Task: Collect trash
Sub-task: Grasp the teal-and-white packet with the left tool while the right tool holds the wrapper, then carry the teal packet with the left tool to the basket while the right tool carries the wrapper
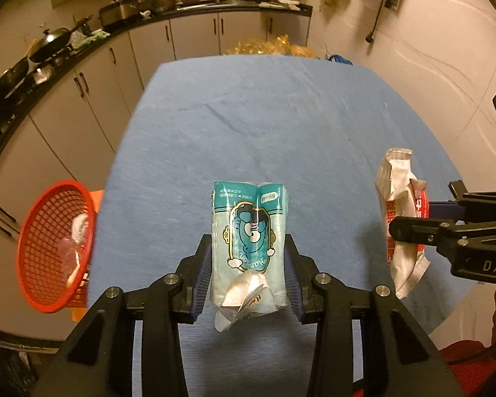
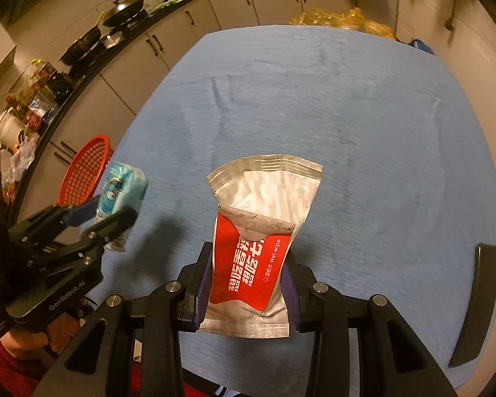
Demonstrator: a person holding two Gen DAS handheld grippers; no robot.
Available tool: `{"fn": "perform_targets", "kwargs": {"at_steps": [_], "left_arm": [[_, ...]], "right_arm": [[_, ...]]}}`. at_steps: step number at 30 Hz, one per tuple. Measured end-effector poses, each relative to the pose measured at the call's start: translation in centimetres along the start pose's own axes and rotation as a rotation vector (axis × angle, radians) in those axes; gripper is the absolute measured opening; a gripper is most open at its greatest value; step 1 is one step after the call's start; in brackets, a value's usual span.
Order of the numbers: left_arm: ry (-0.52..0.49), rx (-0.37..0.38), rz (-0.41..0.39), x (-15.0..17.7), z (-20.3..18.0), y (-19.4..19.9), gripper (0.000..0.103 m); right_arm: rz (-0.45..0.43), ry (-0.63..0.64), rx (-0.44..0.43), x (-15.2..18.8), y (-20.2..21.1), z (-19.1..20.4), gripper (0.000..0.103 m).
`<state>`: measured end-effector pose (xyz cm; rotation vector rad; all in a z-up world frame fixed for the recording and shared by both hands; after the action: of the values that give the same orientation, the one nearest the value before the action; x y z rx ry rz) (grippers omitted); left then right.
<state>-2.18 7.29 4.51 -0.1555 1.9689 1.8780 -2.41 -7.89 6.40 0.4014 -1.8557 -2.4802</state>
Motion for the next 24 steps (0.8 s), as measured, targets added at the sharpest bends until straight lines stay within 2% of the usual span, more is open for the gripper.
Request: {"fn": "perform_targets", "kwargs": {"at_steps": [8,24], "left_arm": [[0.041,-0.034,-0.034,0.7,2.3,2.2,0.039],[0.142,-0.051,-0.059,1.1,7.7,3.3,0.039]], "right_arm": [[-0.003,0.051,0.008,-1.1,-0.1,2.6,0.041],[0.003,0.172,0.035,-3.8,-0.1,7.5,0.041]]}}
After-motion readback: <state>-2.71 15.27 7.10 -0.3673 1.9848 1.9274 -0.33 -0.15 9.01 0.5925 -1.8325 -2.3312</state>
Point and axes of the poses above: each gripper's, at about its wrist camera, not at the fingertips, and y roughly against the way its jaws point, z to its left, x to its underside, the point moved 4 cm from there along -y, roughly the way its jaws point, and after that the axes turned 13 degrees about z, right-handed, at the moved point
